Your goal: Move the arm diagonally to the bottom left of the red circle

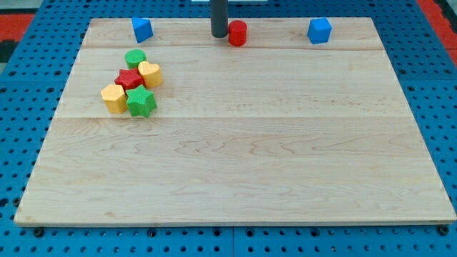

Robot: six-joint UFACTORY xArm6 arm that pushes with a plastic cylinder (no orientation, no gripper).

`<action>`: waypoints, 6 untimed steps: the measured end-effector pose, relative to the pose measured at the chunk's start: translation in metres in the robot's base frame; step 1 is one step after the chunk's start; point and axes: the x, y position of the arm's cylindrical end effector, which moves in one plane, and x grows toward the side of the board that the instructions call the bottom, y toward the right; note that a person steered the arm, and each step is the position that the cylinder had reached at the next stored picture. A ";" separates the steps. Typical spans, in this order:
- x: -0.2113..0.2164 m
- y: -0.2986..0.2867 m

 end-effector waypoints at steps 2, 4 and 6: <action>0.000 -0.011; 0.000 -0.020; -0.003 -0.056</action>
